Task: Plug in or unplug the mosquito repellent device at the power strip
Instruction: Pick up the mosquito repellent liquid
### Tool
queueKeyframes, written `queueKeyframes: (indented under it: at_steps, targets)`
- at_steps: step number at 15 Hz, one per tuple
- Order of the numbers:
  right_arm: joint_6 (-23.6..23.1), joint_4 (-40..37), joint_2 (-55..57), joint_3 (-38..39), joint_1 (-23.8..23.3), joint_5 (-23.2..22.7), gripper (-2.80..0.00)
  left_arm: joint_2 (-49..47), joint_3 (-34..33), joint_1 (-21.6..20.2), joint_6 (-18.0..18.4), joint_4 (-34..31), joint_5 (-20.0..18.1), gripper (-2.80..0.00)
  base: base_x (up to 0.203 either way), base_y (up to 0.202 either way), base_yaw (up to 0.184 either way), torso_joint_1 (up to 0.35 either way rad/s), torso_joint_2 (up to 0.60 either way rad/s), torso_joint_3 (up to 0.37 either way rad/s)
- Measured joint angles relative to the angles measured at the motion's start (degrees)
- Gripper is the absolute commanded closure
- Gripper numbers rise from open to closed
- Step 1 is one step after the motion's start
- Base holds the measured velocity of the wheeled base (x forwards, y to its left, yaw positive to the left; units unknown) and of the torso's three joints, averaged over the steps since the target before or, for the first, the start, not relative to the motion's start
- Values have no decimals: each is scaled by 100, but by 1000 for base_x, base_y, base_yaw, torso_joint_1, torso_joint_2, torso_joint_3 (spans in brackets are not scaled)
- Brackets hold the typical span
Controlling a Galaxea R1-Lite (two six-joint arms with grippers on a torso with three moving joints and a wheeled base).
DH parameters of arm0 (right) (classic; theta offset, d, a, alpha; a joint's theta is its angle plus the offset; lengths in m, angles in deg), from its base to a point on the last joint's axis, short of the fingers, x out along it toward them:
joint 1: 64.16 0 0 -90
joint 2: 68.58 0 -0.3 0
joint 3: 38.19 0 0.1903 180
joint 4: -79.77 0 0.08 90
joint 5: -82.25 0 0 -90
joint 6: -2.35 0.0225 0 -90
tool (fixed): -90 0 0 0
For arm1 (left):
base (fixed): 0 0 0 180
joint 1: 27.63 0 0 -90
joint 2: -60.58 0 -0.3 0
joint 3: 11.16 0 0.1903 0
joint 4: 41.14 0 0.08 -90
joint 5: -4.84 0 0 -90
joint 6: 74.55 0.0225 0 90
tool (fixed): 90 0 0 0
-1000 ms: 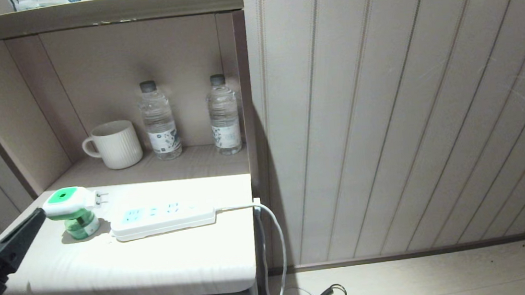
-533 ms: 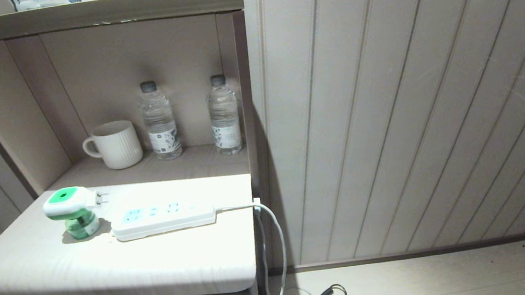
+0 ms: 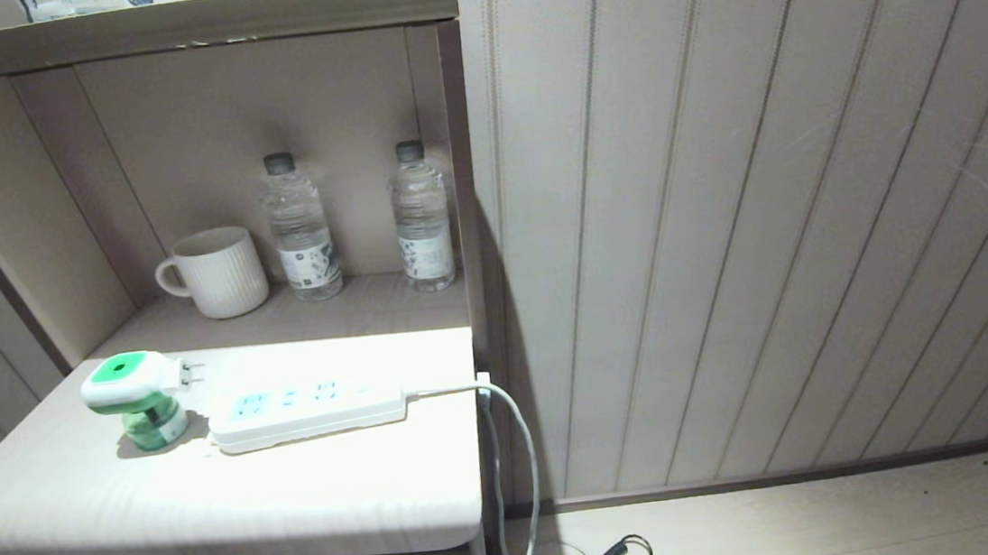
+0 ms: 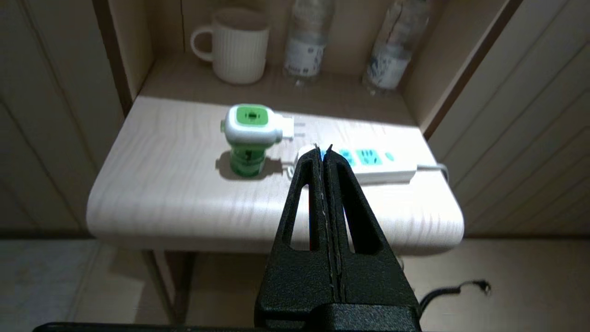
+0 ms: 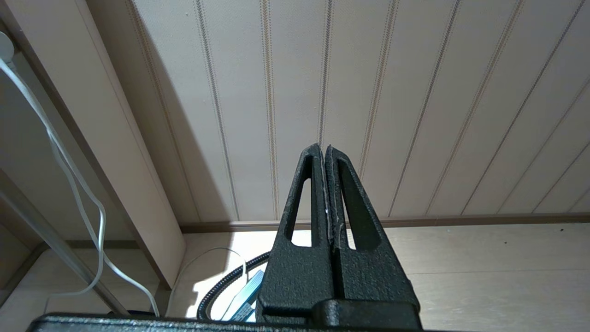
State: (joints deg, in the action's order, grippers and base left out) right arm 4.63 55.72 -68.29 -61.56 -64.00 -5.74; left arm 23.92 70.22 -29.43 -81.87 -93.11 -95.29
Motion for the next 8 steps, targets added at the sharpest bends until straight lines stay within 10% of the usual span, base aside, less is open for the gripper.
queueKeyframes:
  at_steps: [4, 8]
  targets:
    - [0, -1, 0, 0, 0, 0, 0, -211, 429, 17, -257, -707, -724, 0, 0, 0, 0, 0, 0, 0]
    - [0, -2, 0, 0, 0, 0, 0, -261, -431, 582, -689, 478, -742, 0, 0, 0, 0, 0, 0, 0]
